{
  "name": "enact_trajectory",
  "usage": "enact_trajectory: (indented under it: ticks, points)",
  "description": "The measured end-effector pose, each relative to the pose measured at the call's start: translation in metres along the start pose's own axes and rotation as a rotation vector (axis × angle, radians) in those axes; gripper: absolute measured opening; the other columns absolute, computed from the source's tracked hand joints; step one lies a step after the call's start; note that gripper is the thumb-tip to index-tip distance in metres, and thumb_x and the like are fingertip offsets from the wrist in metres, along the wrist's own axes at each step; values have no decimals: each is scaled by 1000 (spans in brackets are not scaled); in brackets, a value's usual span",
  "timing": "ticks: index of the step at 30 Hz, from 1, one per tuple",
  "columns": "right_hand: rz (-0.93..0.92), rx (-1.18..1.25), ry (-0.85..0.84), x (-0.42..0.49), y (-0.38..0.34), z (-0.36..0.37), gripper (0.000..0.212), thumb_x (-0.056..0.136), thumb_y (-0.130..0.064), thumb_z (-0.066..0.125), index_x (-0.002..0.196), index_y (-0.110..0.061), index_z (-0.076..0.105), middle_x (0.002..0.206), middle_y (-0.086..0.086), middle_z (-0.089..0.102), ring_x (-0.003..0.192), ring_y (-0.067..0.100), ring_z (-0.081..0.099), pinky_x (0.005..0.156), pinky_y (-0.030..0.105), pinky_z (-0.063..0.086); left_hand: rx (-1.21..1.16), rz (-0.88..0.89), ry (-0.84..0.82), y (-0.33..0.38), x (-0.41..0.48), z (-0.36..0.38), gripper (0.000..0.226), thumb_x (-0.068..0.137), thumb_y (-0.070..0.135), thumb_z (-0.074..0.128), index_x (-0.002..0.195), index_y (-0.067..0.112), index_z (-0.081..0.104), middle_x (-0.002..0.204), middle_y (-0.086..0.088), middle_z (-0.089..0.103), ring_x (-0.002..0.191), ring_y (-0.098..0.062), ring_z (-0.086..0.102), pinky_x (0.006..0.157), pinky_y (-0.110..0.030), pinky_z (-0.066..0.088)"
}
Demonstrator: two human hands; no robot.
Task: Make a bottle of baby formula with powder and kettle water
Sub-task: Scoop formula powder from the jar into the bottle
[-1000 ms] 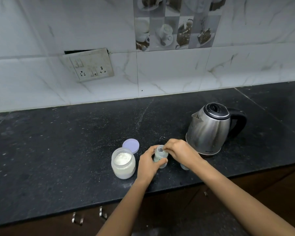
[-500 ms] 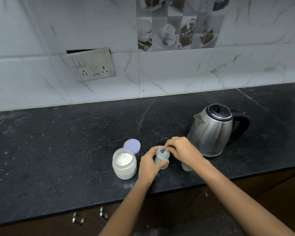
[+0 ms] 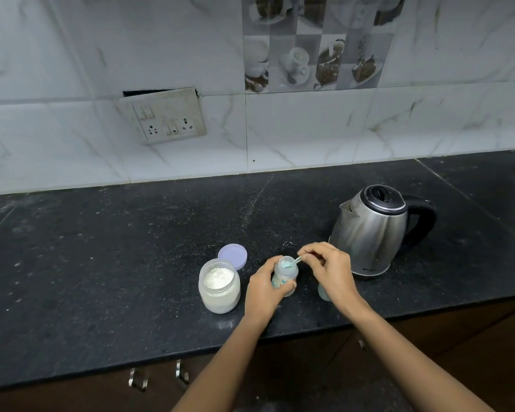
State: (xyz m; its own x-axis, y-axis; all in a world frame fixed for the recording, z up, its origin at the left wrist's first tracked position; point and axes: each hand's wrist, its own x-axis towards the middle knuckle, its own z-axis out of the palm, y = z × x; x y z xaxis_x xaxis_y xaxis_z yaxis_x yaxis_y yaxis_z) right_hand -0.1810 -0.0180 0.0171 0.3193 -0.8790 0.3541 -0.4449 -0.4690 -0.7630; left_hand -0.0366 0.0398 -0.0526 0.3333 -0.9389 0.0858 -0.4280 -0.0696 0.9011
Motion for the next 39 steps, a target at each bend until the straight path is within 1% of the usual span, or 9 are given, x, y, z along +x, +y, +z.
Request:
enact_trajectory:
  ticks: [4, 13, 16, 19, 22, 25, 30, 37, 39]
  points:
    - [-32, -1, 48, -5, 3, 3, 22, 83, 3, 67, 85, -17, 74, 87, -7, 68, 87, -1, 61, 71, 8, 44, -3, -1, -4, 5, -1, -2, 53, 66, 33, 73, 115, 40, 56, 109, 21, 64, 101, 2, 59, 90, -33, 50]
    - [-335, -145, 56, -10, 9, 1, 17, 83, 6, 64, 91, -5, 72, 91, 3, 66, 87, 5, 59, 82, 12, 46, 16, -38, -6, 7, 2, -3, 54, 65, 35, 73, 115, 38, 55, 107, 18, 64, 99, 0, 59, 89, -35, 50]
    - [-255, -100, 117, -2, -2, -5, 14, 85, 2, 67, 91, -9, 72, 89, -1, 67, 83, 2, 59, 76, 9, 44, 19, -61, -27, 7, 1, -3, 69, 63, 38, 74, 126, 37, 48, 118, 16, 61, 107, -2, 57, 94, -35, 48]
    - [-20, 76, 167, 5, -18, -8, 12, 88, -6, 64, 91, -16, 71, 84, -4, 68, 75, 4, 62, 70, 12, 48, 5, -125, -26, 2, -6, -3, 90, 63, 37, 81, 141, 26, 38, 139, 11, 50, 125, -7, 47, 105, -30, 39]
    - [161, 346, 62, 16, -34, -5, 14, 87, -3, 63, 92, -14, 69, 77, 0, 69, 68, 11, 67, 70, 22, 54, -12, -154, 6, -6, -19, -4, 87, 67, 35, 82, 141, 21, 38, 141, 5, 49, 128, -8, 45, 106, -26, 35]
    - [162, 415, -63, 25, -51, 10, 14, 85, 1, 62, 91, -10, 67, 73, 7, 69, 66, 15, 68, 69, 23, 55, -24, -175, 28, -13, -35, -6, 82, 70, 35, 80, 140, 20, 40, 139, 6, 49, 126, -7, 45, 107, -27, 37]
    - [145, 323, -230, 29, -64, 59, 9, 78, -3, 68, 80, -12, 69, 66, -3, 65, 60, 6, 58, 64, 21, 50, -46, -191, 48, -17, -53, -10, 78, 71, 34, 77, 139, 19, 41, 133, 6, 51, 123, -6, 47, 105, -27, 39]
    - [103, 185, -419, 22, -65, 106, 9, 76, -4, 68, 75, -11, 73, 72, -20, 62, 69, -14, 54, 65, 4, 38, -6, -183, 67, -17, -50, -14, 60, 69, 45, 71, 123, 27, 50, 116, 13, 62, 112, -2, 55, 97, -35, 47]
    - [100, 179, -432, 21, -62, 107, 8, 79, -7, 68, 77, -9, 75, 78, -21, 61, 76, -10, 54, 67, 5, 38, 2, -177, 68, -16, -48, -14, 57, 69, 45, 71, 120, 30, 50, 113, 15, 63, 109, -2, 56, 94, -34, 48]
